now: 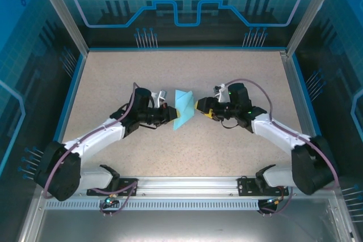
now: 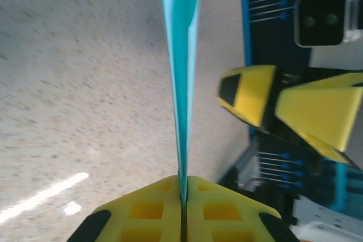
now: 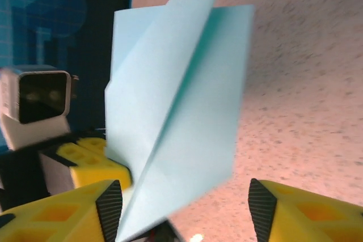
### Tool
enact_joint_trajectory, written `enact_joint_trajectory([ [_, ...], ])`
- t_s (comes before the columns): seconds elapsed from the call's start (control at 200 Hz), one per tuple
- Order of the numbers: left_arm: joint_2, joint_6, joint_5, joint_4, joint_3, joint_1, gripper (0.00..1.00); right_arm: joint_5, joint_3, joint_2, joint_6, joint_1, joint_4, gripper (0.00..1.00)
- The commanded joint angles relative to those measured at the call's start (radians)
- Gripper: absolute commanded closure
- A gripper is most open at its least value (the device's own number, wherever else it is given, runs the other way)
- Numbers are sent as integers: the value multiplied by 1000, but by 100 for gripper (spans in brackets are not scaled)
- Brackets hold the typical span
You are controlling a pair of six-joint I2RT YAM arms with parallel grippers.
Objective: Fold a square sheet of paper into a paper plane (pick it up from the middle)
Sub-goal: Turn over the paper at the center of the table.
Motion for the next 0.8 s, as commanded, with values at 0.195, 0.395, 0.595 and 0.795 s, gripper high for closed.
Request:
enact_joint_trajectory([
  [0.195, 83, 267, -811, -802, 373, -168, 92, 400, 83, -83, -166, 47, -452, 22],
  [0.395, 260, 204, -1146, -1026, 507, -240, 92, 483, 83, -86, -150, 69, -484, 18],
  [0.595, 418, 174, -1187, -1043, 529, -257, 92, 531, 68, -92, -136, 73, -506, 14],
  [0.795, 526, 169, -1062, -932, 525, -265, 87, 559, 51, -103, -121, 73, -522, 13],
])
